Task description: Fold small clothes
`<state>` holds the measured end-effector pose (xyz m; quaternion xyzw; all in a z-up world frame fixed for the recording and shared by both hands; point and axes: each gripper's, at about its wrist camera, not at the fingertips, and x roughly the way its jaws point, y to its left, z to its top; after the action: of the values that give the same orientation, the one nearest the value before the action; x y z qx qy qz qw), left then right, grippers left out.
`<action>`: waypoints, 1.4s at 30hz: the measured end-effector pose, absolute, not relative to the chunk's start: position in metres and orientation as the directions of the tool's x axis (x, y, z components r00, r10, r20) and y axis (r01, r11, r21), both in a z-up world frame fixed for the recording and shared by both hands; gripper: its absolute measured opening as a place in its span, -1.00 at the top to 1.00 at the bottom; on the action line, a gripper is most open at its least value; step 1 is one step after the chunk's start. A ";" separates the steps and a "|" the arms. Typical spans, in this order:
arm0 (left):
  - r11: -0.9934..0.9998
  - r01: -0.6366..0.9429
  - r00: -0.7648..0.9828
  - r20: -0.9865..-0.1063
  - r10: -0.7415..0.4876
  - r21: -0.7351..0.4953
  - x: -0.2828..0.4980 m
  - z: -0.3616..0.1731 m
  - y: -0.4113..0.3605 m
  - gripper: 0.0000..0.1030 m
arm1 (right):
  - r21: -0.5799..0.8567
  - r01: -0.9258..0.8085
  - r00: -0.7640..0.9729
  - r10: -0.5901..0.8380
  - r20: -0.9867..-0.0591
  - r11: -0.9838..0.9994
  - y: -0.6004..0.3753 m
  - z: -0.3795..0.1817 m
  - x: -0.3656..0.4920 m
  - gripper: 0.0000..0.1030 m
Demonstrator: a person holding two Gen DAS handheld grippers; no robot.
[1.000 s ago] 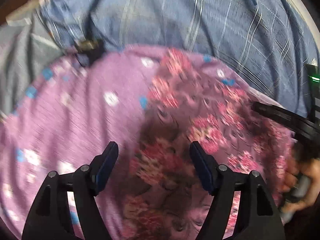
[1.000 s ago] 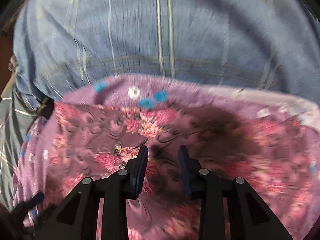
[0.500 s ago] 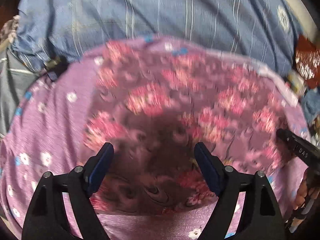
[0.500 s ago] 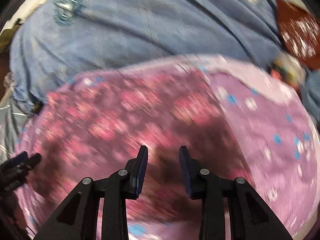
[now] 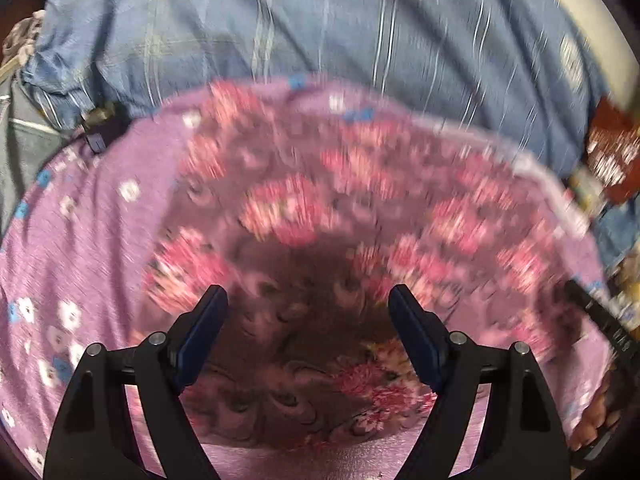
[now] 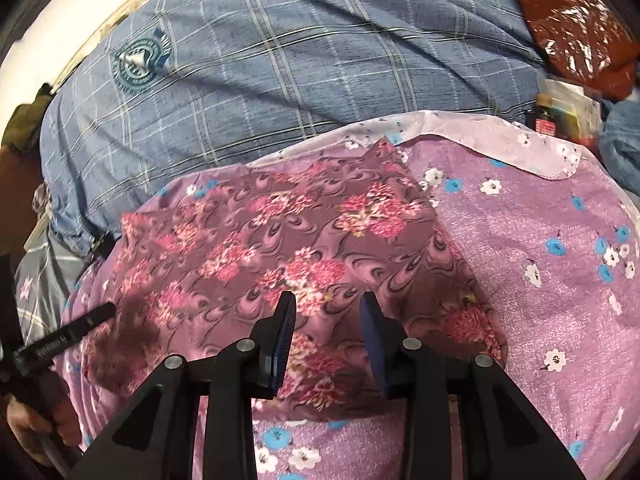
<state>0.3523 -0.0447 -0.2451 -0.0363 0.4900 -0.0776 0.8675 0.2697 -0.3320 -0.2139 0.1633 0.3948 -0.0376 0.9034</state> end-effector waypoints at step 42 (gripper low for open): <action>0.979 0.190 0.616 -0.786 -0.055 0.080 0.359 -0.255 -0.111 -0.70 | -0.060 0.252 0.616 -0.207 -0.760 0.966 -0.324 -0.244 0.356 0.23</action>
<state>0.3587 -0.1109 -0.2551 0.0775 0.4326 -0.0684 0.8956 0.3556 -0.3240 -0.2441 0.0265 0.4194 -0.1278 0.8984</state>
